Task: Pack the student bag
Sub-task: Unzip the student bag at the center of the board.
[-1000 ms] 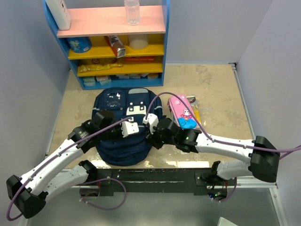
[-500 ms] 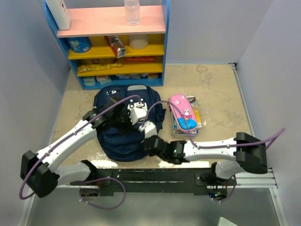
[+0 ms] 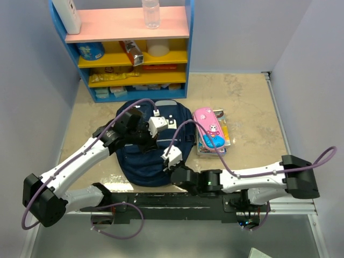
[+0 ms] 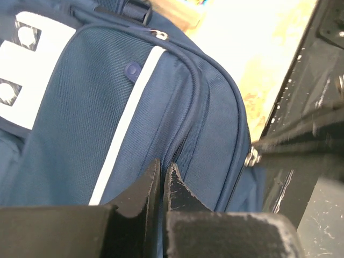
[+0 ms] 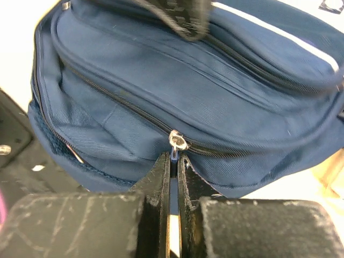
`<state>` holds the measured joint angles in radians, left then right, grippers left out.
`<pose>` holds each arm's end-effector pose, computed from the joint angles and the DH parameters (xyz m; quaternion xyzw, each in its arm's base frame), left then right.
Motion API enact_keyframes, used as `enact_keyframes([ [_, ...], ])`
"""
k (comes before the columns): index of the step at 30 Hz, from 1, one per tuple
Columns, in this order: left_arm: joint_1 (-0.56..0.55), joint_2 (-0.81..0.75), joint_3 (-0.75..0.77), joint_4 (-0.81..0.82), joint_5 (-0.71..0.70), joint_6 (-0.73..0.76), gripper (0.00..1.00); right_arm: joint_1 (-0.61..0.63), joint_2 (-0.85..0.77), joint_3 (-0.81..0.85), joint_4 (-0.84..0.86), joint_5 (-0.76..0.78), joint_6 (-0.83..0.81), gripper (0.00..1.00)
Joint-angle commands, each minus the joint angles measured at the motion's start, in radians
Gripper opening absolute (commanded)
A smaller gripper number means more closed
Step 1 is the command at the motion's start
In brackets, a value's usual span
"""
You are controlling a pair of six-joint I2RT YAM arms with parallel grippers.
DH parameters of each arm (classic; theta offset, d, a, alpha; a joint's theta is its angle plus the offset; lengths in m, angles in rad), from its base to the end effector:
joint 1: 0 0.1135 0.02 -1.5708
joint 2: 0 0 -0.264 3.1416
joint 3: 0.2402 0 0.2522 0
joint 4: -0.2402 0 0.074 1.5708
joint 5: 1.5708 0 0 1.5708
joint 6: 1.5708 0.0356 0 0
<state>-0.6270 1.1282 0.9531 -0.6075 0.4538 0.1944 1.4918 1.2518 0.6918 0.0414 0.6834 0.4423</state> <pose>0.1801 -0.1498 0.2937 0.4384 0.7904 -0.2832 0.3208 0.0433 0.2623 0.2345 -0.2626 0.7895 0.2250 0.5072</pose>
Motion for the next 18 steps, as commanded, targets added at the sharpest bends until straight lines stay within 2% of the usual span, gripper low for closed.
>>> enact_keyframes([
  [1, 0.021, 0.050, 0.062, 0.146, -0.041, -0.099, 0.00, 0.031, 0.131, 0.129, 0.052, -0.024, -0.071, 0.00],
  [7, 0.023, 0.084, 0.062, 0.202, -0.102, -0.179, 0.00, 0.099, 0.302, 0.299, 0.000, 0.056, -0.143, 0.00],
  [14, 0.019, 0.099, 0.047, 0.255, -0.064, -0.248, 0.00, 0.131, 0.570, 0.645, -0.274, 0.202, -0.143, 0.00],
  [18, 0.018, 0.084, 0.035, 0.244, -0.040, -0.220, 0.00, 0.133, 0.591, 0.678, -0.285, 0.214, -0.155, 0.00],
])
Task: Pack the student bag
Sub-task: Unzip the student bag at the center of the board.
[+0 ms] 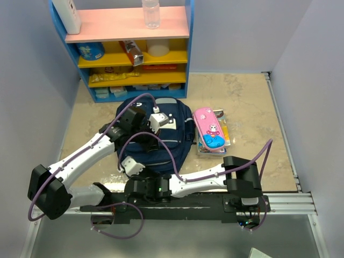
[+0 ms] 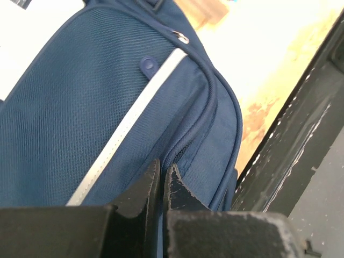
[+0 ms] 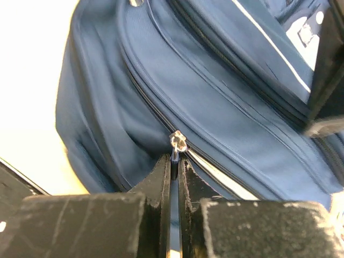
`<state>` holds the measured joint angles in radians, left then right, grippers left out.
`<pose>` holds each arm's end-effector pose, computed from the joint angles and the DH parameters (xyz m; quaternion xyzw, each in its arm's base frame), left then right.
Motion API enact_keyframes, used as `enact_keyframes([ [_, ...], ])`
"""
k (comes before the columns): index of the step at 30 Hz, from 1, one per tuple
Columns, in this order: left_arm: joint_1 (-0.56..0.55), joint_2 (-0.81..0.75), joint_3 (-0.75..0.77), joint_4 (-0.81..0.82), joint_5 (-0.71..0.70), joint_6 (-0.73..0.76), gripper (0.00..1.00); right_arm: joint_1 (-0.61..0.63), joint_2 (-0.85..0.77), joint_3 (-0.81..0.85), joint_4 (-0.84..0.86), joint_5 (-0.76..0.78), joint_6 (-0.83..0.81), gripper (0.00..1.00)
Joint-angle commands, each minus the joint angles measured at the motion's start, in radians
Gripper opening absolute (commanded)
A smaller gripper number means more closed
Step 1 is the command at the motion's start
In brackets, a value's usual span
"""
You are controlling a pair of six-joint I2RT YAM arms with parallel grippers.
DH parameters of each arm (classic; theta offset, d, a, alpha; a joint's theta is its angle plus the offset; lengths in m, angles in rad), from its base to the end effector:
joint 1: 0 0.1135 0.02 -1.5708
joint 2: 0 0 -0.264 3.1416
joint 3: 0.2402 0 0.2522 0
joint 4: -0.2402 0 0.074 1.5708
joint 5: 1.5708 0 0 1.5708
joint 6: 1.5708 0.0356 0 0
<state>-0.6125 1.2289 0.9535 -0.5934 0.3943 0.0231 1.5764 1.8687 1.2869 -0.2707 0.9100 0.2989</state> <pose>0.1988 -0.1564 0.2717 0.3517 0.8537 -0.2739 0.2692 0.0259 0.3983 0.2092 -0.3774 0.7672 0.0111 0.5185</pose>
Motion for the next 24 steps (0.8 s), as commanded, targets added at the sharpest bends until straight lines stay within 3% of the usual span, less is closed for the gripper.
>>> enact_keyframes([
  [1, 0.003, -0.020, 0.027, 0.234, 0.024, -0.049, 0.00, 0.047, -0.038, 0.077, 0.053, -0.049, -0.027, 0.00],
  [9, 0.002, -0.037, 0.019, 0.261, 0.061, -0.058, 0.00, 0.045, 0.038, 0.169, 0.266, -0.226, -0.239, 0.00],
  [14, 0.026, -0.045, 0.068, 0.270, 0.112, -0.069, 0.00, 0.042, 0.131, 0.244, 0.381, -0.299, -0.287, 0.00],
  [20, 0.074, -0.078, 0.070, 0.256, 0.143, -0.045, 0.00, 0.019, 0.127, 0.232, 0.449, -0.353, -0.294, 0.00],
  [21, 0.077, -0.083, 0.062, 0.251, 0.144, -0.034, 0.00, 0.016, 0.101, 0.220, 0.450, -0.352, -0.293, 0.02],
  [24, 0.083, -0.103, 0.056, 0.238, 0.108, 0.009, 0.00, -0.007, 0.013, 0.154, 0.446, -0.338, -0.270, 0.30],
])
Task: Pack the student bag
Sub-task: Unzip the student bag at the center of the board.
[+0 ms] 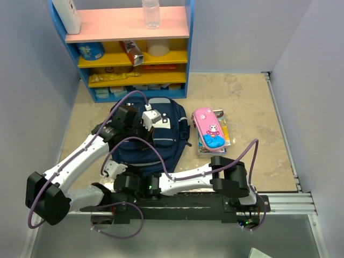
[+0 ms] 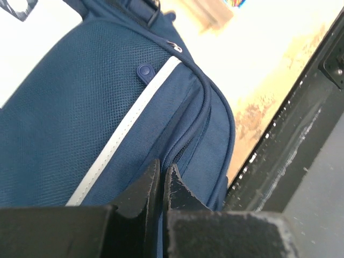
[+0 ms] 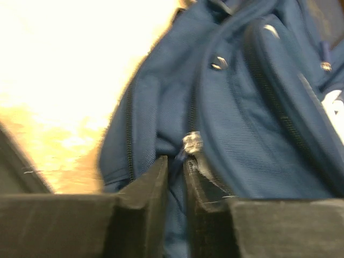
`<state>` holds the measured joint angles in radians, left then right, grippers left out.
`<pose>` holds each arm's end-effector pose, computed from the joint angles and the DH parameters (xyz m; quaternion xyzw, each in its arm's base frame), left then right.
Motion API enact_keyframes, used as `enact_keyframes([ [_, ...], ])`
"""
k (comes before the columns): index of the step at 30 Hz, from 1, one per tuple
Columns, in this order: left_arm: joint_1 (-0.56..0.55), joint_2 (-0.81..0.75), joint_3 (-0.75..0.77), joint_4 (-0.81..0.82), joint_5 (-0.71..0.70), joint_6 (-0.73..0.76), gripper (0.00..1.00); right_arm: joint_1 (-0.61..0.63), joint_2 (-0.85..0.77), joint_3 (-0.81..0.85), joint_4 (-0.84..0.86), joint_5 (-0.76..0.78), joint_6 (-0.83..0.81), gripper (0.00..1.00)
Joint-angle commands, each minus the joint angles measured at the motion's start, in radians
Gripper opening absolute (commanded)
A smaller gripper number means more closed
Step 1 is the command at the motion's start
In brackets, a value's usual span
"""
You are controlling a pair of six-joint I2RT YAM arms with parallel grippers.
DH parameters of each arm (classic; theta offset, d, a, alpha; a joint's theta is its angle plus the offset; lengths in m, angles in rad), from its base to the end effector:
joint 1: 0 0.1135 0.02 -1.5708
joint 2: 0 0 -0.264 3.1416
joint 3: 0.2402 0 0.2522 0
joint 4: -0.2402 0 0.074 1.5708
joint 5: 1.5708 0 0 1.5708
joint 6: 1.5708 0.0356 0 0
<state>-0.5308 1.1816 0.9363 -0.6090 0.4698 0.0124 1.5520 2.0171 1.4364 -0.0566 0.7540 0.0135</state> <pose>0.2001 -0.1361 0.2767 0.3230 0.8555 -0.2981 0.2737 0.0329 0.4515 0.2079 -0.4586 0.7118 0.0620 0.5285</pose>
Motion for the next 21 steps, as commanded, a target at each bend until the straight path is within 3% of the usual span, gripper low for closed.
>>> enact_keyframes([
  [1, 0.002, -0.060, 0.073, 0.247, 0.012, 0.026, 0.00, 0.010, -0.161, -0.028, 0.212, -0.183, 0.028, 0.44],
  [4, 0.023, -0.073, 0.084, 0.233, -0.029, 0.061, 0.00, -0.026, -0.274, -0.094, 0.163, -0.206, 0.098, 0.65],
  [8, 0.048, -0.083, 0.099, 0.218, -0.043, 0.083, 0.00, -0.088, -0.411, -0.178, 0.107, -0.272, 0.192, 0.70],
  [13, 0.052, -0.097, 0.101, 0.190, -0.060, 0.116, 0.00, -0.162, -0.624, -0.330, -0.009, -0.147, 0.334, 0.80],
  [15, 0.054, -0.102, 0.088, 0.180, -0.057, 0.133, 0.00, -0.248, -0.762, -0.385, -0.066, -0.104, 0.486, 0.81],
  [21, 0.054, -0.096, 0.035, 0.169, -0.054, 0.150, 0.00, -0.386, -1.072, -0.545, -0.376, 0.051, 0.828, 0.99],
])
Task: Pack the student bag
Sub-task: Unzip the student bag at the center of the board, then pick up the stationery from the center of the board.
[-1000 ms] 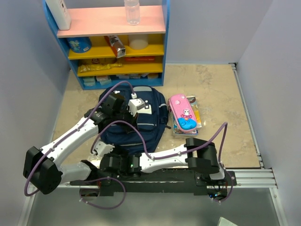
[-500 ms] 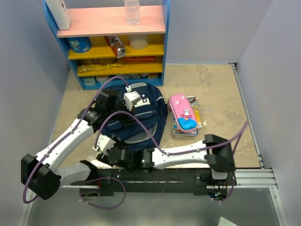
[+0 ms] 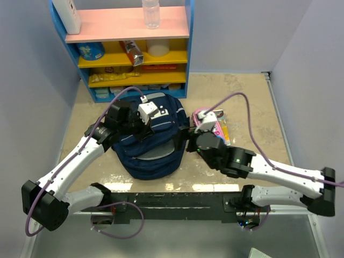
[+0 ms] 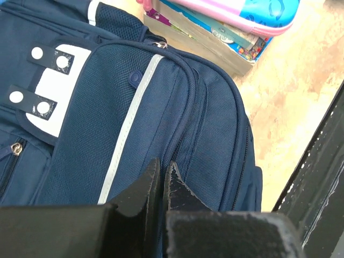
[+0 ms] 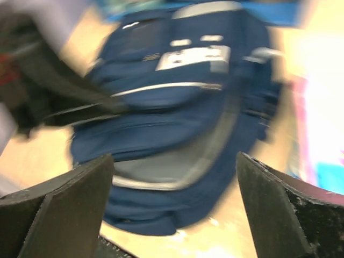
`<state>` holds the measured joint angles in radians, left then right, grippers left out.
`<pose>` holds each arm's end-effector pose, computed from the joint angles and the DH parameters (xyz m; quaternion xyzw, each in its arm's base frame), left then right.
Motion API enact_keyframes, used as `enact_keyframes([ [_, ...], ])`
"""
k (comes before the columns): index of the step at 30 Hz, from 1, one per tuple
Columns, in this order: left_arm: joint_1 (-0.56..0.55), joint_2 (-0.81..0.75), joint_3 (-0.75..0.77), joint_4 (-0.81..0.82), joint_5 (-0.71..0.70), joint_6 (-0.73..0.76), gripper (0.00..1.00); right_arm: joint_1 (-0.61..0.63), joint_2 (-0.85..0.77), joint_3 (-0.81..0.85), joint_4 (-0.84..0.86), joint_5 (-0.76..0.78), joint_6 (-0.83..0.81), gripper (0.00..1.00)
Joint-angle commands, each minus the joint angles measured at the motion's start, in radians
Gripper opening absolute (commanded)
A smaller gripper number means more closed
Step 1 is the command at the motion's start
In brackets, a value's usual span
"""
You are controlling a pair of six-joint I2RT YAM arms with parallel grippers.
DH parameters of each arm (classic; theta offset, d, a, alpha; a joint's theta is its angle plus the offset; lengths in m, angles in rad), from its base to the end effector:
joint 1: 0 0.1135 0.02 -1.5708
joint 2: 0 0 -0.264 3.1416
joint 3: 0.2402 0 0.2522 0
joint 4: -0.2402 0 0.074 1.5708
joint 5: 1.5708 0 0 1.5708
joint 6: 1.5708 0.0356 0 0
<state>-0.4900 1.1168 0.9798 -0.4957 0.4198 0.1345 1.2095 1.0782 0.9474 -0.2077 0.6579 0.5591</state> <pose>0.2058 -0.1262 0.3138 0.3576 0.8013 -0.2611 0.4023 0.1060 0.2189 0.3397 -0.0699 0.7915 0.2559 0.5506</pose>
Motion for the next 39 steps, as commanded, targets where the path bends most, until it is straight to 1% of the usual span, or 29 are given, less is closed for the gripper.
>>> enact_keyframes([
  [1, 0.013, -0.029, -0.016, 0.062, -0.004, 0.031, 0.00, -0.051, -0.161, -0.085, -0.276, 0.166, 0.309, 0.99],
  [4, 0.013, -0.026, -0.043, 0.075, 0.000, 0.034, 0.00, -0.093, -0.277, -0.146, -0.280, 0.183, 0.340, 0.99],
  [6, 0.013, -0.023, -0.041, 0.074, 0.004, 0.039, 0.00, -0.134, -0.284, -0.160, -0.291, 0.184, 0.326, 0.99],
  [8, 0.013, -0.023, -0.039, 0.074, 0.007, 0.042, 0.00, -0.178, -0.241, -0.133, -0.341, 0.178, 0.297, 0.99],
  [9, 0.013, -0.026, -0.039, 0.075, 0.008, 0.045, 0.00, -0.223, -0.204, -0.118, -0.351, 0.161, 0.276, 0.99],
  [10, 0.013, -0.031, -0.041, 0.075, 0.008, 0.045, 0.00, -0.240, -0.140, -0.084, -0.354, 0.154, 0.253, 0.99],
  [14, 0.013, -0.043, -0.046, 0.074, 0.013, 0.034, 0.00, -0.303, -0.032, -0.029, -0.294, 0.125, 0.078, 0.99],
  [18, 0.013, -0.055, -0.052, 0.075, 0.017, 0.027, 0.00, -0.373, 0.043, 0.004, -0.268, 0.123, -0.008, 0.99],
  [23, 0.013, -0.060, -0.050, 0.083, 0.028, 0.020, 0.00, -0.396, 0.139, 0.021, -0.228, 0.132, -0.105, 0.99],
  [28, 0.013, -0.058, -0.041, 0.086, 0.037, 0.014, 0.00, -0.400, 0.227, 0.031, -0.185, 0.066, -0.163, 0.99],
  [32, 0.013, -0.061, -0.044, 0.089, 0.040, 0.011, 0.00, -0.432, 0.250, 0.040, -0.173, 0.045, -0.188, 0.99],
  [35, 0.013, -0.064, -0.047, 0.091, 0.045, 0.008, 0.00, -0.467, 0.247, 0.042, -0.144, -0.006, -0.218, 0.99],
  [39, 0.013, -0.069, -0.043, 0.094, 0.050, 0.004, 0.00, -0.502, 0.301, 0.067, -0.153, -0.058, -0.254, 0.99],
])
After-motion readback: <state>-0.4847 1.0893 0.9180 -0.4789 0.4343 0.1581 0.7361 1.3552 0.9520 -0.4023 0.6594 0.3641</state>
